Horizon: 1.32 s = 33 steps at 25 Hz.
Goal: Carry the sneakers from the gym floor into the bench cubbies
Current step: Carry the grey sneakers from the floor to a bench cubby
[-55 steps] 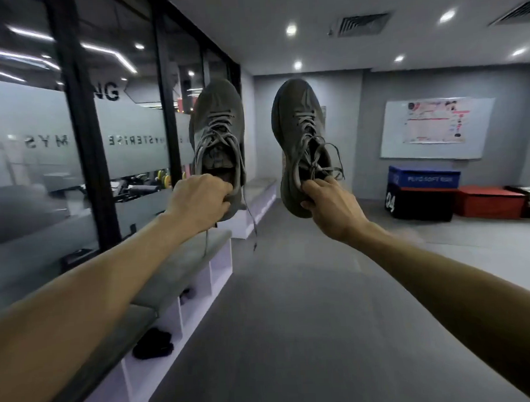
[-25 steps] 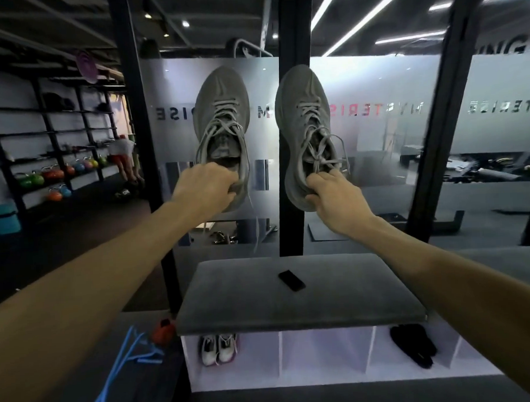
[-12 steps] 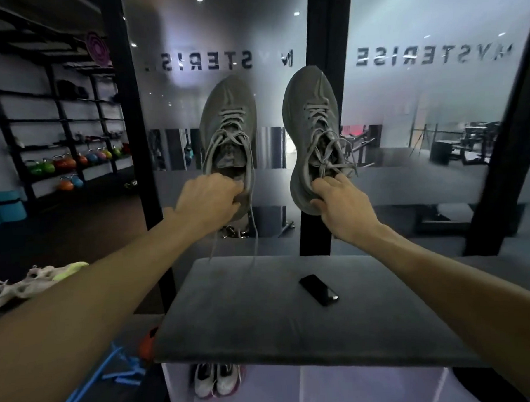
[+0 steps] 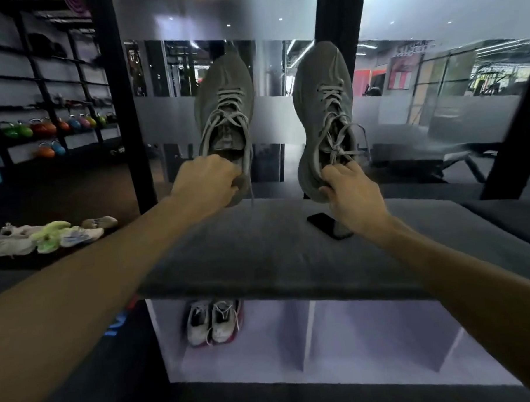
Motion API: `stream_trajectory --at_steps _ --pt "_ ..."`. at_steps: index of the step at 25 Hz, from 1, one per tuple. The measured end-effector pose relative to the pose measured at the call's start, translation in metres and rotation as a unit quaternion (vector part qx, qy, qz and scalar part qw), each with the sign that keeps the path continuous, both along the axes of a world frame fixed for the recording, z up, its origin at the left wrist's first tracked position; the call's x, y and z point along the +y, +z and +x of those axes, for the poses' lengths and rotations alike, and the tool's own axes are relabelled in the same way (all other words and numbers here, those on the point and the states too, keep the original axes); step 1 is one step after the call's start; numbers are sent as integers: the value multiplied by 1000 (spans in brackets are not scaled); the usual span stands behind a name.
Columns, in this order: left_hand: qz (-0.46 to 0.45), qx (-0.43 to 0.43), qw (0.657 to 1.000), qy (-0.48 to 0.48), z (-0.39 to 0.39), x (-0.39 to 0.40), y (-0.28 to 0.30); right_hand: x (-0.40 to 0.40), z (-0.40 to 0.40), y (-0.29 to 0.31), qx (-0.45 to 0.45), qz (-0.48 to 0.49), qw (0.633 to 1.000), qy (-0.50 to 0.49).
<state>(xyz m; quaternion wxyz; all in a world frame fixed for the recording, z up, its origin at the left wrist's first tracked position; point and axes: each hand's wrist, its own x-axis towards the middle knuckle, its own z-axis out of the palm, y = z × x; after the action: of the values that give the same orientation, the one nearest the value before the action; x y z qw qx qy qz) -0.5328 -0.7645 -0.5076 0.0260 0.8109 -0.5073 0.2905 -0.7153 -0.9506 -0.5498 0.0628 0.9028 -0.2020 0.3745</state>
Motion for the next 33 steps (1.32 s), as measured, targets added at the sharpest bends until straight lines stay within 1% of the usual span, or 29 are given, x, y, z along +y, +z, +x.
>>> stream_trajectory --at_steps 6,11,14,17,21,25,29,33 --pt "22 29 999 -26 -59 83 -124 93 -49 -119 19 28 999 0" --pt "67 78 995 -22 -106 145 -224 165 -103 -211 83 72 994 2" --pt "96 115 988 -27 -128 168 -281 197 -128 -265 123 117 986 -5" --pt "128 141 981 -30 -138 178 -331 213 -144 -313 156 129 979 -7" --pt "166 175 970 -35 -134 173 -393 212 -144 -371 209 150 966 -5" --pt "195 209 958 -31 -117 150 -431 195 -119 -408 228 188 955 -4" --pt "215 226 950 -22 -73 102 -453 158 -62 -430 252 223 942 2" --pt "213 242 947 -19 -8 26 -480 94 16 -454 260 248 933 -7"
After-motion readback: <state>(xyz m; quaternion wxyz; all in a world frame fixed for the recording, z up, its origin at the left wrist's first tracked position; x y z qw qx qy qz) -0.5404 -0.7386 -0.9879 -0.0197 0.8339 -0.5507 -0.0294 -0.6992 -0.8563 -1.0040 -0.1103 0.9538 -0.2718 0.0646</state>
